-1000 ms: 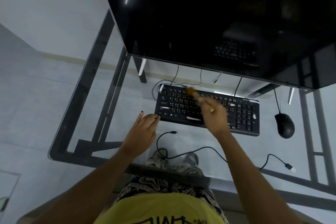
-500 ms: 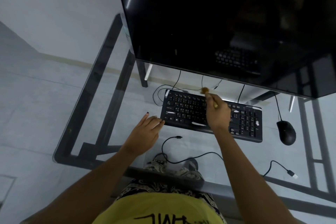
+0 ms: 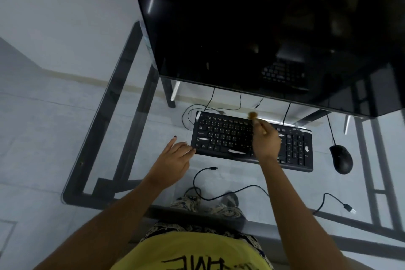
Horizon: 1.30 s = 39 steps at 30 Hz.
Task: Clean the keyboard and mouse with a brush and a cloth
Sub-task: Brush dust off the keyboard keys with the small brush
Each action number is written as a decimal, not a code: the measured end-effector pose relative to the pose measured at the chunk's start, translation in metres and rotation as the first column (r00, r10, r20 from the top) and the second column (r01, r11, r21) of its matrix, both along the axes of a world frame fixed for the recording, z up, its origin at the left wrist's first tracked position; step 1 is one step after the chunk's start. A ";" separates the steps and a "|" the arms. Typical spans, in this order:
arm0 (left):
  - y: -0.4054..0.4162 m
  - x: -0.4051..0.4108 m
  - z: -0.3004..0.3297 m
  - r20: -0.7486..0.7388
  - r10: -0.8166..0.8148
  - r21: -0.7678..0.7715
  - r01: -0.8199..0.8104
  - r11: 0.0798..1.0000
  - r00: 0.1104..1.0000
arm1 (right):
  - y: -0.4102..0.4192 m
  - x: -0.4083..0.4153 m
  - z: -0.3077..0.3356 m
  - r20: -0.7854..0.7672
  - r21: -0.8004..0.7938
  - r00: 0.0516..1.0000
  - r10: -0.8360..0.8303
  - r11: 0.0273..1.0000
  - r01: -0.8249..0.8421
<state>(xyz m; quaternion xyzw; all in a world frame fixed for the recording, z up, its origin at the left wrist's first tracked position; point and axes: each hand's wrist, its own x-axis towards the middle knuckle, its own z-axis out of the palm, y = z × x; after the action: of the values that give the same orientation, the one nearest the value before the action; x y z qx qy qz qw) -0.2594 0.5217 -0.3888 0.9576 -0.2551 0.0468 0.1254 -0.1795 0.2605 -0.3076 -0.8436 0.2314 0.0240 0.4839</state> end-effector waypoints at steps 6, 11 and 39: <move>0.000 0.002 0.000 0.029 -0.017 -0.002 0.017 1.000 0.999 | -0.003 -0.011 0.010 -0.043 0.182 0.971 0.236 0.957 -0.225; 0.000 0.001 -0.002 0.033 -0.013 -0.008 0.013 1.000 0.999 | 0.001 -0.030 0.009 0.006 -0.056 0.934 0.357 0.933 -0.356; -0.022 0.020 0.009 0.048 0.038 -0.050 -0.035 0.998 0.998 | -0.073 -0.059 0.026 -0.062 -0.250 0.953 0.296 0.920 -0.302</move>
<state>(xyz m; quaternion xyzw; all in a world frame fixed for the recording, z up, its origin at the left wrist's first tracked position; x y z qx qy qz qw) -0.2396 0.4997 -0.3794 0.9573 -0.2394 0.0787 0.1417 -0.2385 0.1877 -0.2813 -0.9242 0.1069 0.0771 0.3586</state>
